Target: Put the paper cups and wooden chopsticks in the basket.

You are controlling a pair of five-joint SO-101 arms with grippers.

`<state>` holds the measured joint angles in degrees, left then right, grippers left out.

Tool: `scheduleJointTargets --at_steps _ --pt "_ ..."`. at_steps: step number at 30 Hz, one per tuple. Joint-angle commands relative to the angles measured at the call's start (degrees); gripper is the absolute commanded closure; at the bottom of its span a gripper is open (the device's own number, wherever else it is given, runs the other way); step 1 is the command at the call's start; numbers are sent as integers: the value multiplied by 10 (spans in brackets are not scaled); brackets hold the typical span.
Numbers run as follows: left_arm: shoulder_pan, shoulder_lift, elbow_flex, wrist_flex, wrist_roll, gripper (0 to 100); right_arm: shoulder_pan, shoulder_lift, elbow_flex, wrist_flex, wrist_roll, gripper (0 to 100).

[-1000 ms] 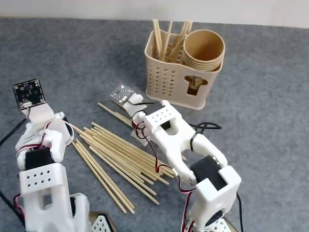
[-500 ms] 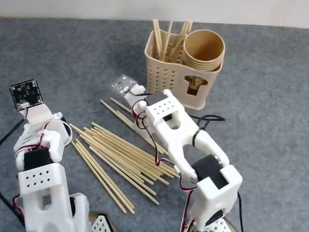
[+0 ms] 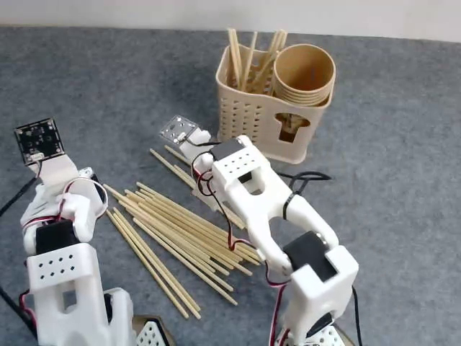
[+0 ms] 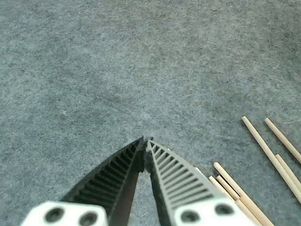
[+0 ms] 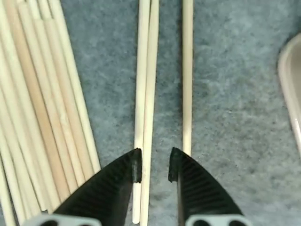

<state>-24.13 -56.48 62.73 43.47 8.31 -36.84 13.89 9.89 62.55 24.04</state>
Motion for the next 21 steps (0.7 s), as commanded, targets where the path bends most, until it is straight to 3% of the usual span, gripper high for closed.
scheduleJointTargets --at_steps 1,5,9,21 --pt "-5 -12 -7 -10 2 968 -17 26 -26 -10 2 886" --pt "-5 -12 -7 -10 2 968 -29 80 -29 -7 4 894" --pt "-5 -12 -7 -10 2 968 -21 77 -34 -6 5 998" --pt "-4 -12 -7 -10 2 968 5 -92 -6 25 2 994"
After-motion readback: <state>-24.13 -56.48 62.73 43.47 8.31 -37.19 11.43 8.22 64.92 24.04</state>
